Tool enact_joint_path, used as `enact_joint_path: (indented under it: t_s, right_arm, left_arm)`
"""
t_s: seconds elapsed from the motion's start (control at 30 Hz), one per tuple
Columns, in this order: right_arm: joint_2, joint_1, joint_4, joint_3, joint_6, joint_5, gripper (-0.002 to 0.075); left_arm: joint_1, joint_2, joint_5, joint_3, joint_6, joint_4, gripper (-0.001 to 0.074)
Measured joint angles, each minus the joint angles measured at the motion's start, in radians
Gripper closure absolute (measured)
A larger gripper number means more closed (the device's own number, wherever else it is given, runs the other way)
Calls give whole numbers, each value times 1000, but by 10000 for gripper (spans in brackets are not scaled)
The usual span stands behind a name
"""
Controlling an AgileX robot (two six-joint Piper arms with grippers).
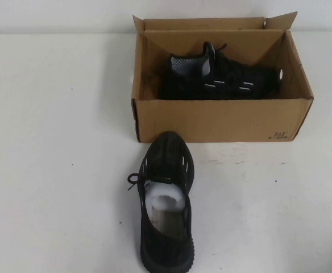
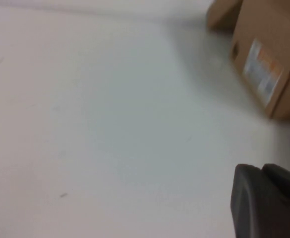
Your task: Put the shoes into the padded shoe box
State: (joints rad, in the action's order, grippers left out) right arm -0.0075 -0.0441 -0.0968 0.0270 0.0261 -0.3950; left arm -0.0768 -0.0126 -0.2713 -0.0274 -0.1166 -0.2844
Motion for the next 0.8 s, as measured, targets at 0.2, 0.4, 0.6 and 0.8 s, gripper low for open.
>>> enact_joint_path:
  t_s: [0.2, 0.4, 0.6, 0.8]
  right_arm:
    - [0, 0, 0, 0, 0, 0, 735]
    - [0, 0, 0, 0, 0, 0, 735]
    - [0, 0, 0, 0, 0, 0, 735]
    - [0, 0, 0, 0, 0, 0, 735]
  left_arm:
    - [0, 0, 137, 0, 4, -303, 739]
    - [0, 0, 212, 0, 6, -367, 739]
    - [0, 51, 95, 111, 6, -361, 739]
    - [0, 335, -265, 426, -28, -247, 739]
